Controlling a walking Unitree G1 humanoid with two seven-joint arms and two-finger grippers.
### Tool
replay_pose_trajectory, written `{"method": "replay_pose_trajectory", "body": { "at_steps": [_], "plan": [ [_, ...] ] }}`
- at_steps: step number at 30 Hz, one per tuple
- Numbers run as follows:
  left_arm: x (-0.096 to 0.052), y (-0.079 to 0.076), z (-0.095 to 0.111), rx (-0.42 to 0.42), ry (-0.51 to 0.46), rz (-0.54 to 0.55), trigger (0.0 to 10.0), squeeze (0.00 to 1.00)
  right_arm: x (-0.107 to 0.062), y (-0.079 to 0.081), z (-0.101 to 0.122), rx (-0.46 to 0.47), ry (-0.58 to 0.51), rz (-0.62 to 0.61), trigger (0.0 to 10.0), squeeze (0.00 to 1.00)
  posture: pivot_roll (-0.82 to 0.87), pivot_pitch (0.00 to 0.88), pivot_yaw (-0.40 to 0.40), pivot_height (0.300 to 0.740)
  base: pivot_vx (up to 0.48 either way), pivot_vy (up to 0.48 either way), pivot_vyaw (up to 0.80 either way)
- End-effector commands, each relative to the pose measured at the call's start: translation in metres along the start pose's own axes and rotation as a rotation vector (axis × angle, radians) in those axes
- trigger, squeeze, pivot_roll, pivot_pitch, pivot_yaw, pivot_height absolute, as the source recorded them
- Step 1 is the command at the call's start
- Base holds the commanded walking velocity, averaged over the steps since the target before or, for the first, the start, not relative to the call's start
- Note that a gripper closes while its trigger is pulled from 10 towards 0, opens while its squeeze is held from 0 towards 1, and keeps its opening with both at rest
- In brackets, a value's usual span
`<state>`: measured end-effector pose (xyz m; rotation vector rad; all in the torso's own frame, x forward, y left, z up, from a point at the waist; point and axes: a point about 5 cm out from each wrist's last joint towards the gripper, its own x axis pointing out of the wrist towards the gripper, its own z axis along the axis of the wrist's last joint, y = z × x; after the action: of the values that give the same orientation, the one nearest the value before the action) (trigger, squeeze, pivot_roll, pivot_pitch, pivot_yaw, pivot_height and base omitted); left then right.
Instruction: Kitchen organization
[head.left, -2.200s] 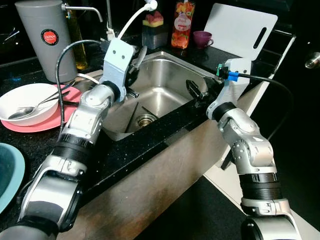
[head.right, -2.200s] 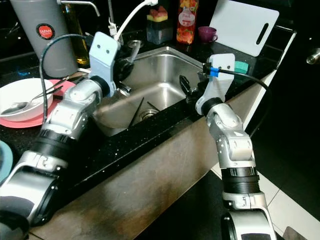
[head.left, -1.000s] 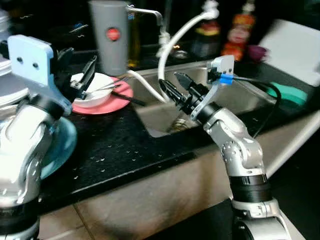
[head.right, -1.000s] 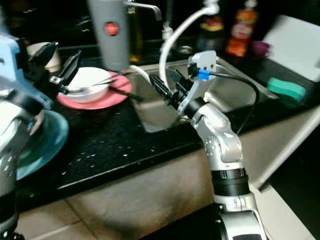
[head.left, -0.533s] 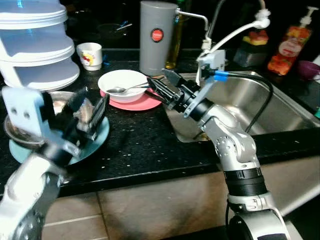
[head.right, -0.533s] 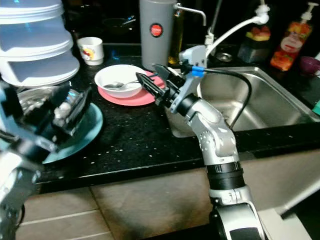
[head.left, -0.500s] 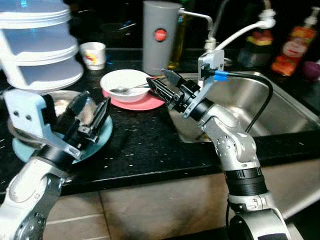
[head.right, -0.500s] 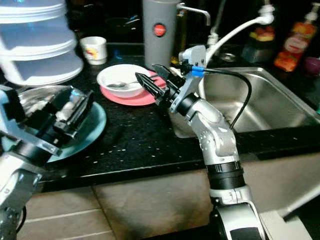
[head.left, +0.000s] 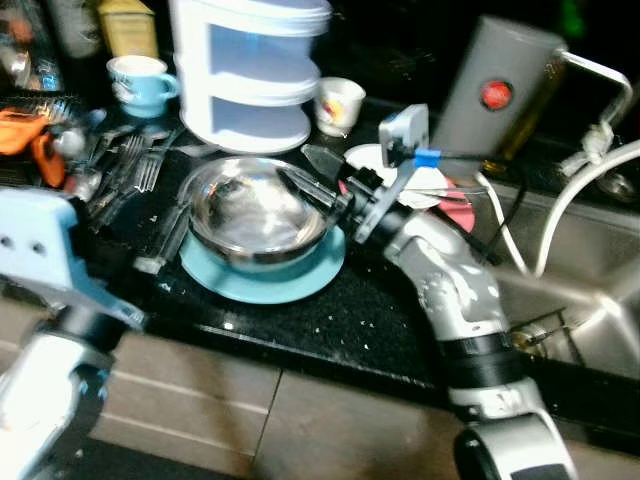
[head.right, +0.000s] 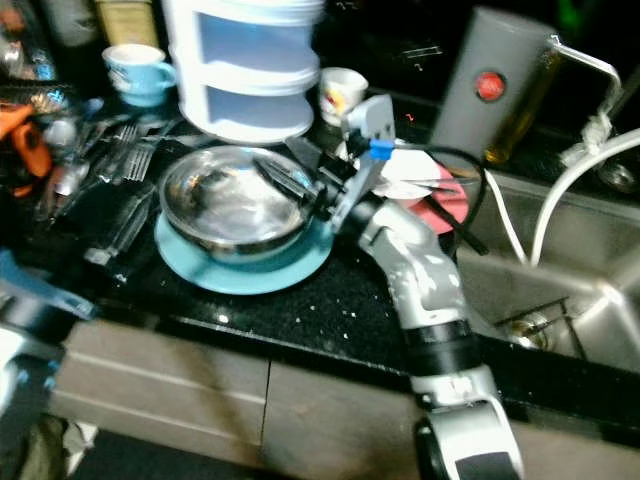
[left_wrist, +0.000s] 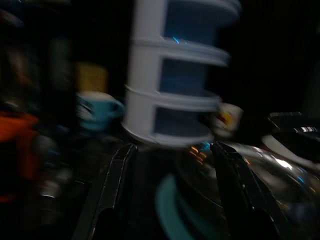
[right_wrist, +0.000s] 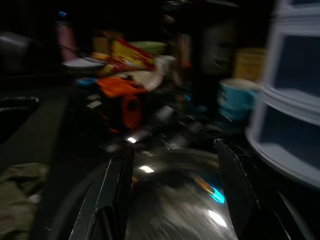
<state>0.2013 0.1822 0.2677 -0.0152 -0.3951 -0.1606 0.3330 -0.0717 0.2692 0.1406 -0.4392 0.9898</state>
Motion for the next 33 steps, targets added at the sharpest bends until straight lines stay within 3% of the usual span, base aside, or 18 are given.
{"method": "replay_pose_trajectory", "body": {
  "at_steps": [1,8,15,20,21,25,28,33],
  "plan": [
    [-0.001,-0.007,0.005,-0.005,-0.015,-0.034,10.0,0.00,-0.003,-0.004,0.002,-0.002,-0.013,-0.006,10.0,0.00,0.27,0.000,-0.142,0.740,0.000,0.000,0.76],
    [-0.002,-0.017,0.013,-0.021,-0.023,-0.127,10.0,0.00,-0.005,-0.011,0.011,0.027,-0.071,-0.007,10.0,0.00,0.28,0.000,-0.149,0.740,0.000,0.000,0.23],
    [-0.010,-0.014,0.010,-0.018,0.041,-0.198,10.0,0.00,-0.015,-0.003,0.019,0.068,-0.069,0.224,10.0,0.00,0.28,0.000,-0.147,0.740,0.000,0.000,0.00],
    [-0.010,-0.013,0.008,-0.026,0.059,-0.206,10.0,0.00,-0.016,-0.008,0.019,0.049,-0.058,0.199,10.0,0.00,0.28,0.000,-0.144,0.740,0.000,0.000,0.00],
    [-0.007,-0.014,0.005,-0.039,0.068,-0.210,10.0,0.00,-0.014,-0.014,0.017,0.036,-0.067,0.115,10.0,0.00,0.27,0.000,-0.127,0.740,0.000,0.000,0.00],
    [-0.001,-0.017,0.001,-0.062,0.082,-0.233,10.0,0.00,-0.015,-0.014,0.013,0.043,-0.080,0.064,10.0,0.00,0.27,0.000,-0.099,0.740,0.000,0.000,0.00],
    [0.003,-0.021,-0.004,-0.080,0.118,-0.294,10.0,0.00,-0.022,-0.006,0.014,0.048,-0.089,0.131,10.0,0.00,0.28,0.000,-0.082,0.740,0.000,0.000,0.00],
    [0.004,-0.020,-0.004,-0.075,0.123,-0.299,10.0,0.00,-0.021,0.002,0.013,0.018,-0.031,0.239,10.0,0.00,0.27,0.000,-0.073,0.740,0.000,0.000,0.00]
  ]
}}
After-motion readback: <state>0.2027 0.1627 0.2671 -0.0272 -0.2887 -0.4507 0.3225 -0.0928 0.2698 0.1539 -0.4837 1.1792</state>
